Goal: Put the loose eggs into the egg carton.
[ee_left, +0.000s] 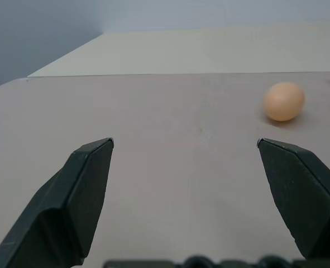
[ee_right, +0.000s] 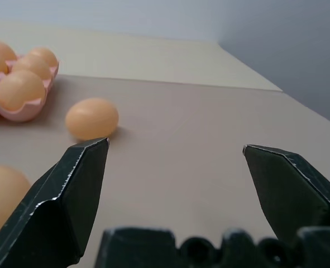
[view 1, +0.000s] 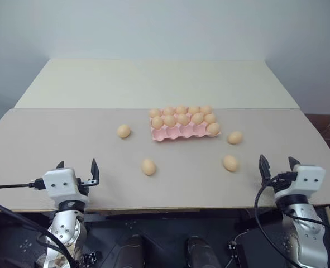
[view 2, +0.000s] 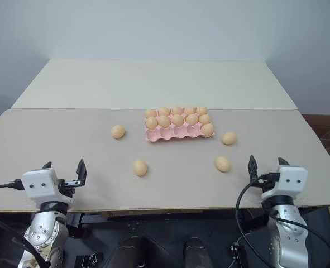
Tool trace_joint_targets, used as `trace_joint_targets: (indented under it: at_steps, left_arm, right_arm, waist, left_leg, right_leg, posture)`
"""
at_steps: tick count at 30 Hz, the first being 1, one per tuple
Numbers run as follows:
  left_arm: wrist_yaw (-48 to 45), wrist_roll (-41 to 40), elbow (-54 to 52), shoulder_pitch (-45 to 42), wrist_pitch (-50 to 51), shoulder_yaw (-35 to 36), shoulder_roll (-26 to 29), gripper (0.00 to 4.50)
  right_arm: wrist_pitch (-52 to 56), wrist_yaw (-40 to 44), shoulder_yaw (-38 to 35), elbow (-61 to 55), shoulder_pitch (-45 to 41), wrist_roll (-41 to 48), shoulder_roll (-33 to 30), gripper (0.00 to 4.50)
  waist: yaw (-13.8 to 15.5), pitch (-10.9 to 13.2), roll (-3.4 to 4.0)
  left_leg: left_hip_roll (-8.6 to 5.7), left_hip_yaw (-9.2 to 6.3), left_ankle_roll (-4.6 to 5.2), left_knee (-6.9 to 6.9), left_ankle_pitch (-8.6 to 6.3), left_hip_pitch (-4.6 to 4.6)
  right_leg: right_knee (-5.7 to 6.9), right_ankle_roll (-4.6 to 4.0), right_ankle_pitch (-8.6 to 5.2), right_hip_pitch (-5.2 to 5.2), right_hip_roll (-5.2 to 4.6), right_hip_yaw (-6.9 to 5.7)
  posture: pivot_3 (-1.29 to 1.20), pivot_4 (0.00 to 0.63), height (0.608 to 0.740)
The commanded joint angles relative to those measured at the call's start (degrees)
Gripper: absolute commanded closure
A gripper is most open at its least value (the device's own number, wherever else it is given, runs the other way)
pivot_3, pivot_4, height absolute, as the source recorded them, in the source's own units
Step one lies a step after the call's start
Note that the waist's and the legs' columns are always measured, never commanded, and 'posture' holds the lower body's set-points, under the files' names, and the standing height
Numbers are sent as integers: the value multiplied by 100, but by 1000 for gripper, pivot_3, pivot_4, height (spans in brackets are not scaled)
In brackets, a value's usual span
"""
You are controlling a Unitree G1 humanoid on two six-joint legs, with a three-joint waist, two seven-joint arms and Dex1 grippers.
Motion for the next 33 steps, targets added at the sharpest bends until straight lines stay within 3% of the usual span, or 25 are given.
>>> trace_joint_targets:
  at_steps: [1,9,14,23,28,33]
  left_arm:
    - [-67,29,-104,-57,-104,100,102,28]
    - [20,36,-204,15,-167,267,48,28]
    - [-509,-549,-497,114,-63,483,299,28]
    - [-2773,-2366,-502,-712,769,603,2372,28]
    - [-4129,-3217,-30,-1852,1182,334,3508,28]
    - [-5093,-3536,320,-2572,1500,-227,4093,28]
  right_arm:
    - [-50,17,-152,-110,-68,116,-81,0]
    - [-47,87,-126,-401,118,107,-129,0]
    - [-90,229,-32,-464,262,58,-132,0]
    - [421,625,-27,-1563,998,485,-353,0]
    - [1273,567,128,-2267,1167,849,-466,0]
    - [2375,624,150,-2957,1326,1134,-964,0]
  waist:
    - [-9,0,0]
    - [-8,-1,1]
    - [-7,0,0]
    - [4,-7,12]
    - [-9,-7,13]
    - [-11,-8,15]
  left_leg:
    - [0,0,0,0,0,1]
    - [0,1,0,0,0,1]
    - [1,1,-2,-1,-2,-1]
    - [4,1,-2,-1,-1,4]
    - [9,2,-2,-1,-1,8]
    - [8,11,-2,-4,-1,19]
  right_leg:
    - [0,-7,-3,0,0,0]
    - [0,-8,-6,1,0,2]
    - [-2,-5,-6,-1,0,1]
    - [4,-25,-17,-1,-3,-1]
    - [8,-27,-17,-1,4,-1]
    - [5,-27,-18,7,3,3]
  posture:
    - [0,150,740]
    - [0,150,740]
    - [0,150,740]
    - [0,150,740]
    - [0,150,740]
    - [0,150,740]
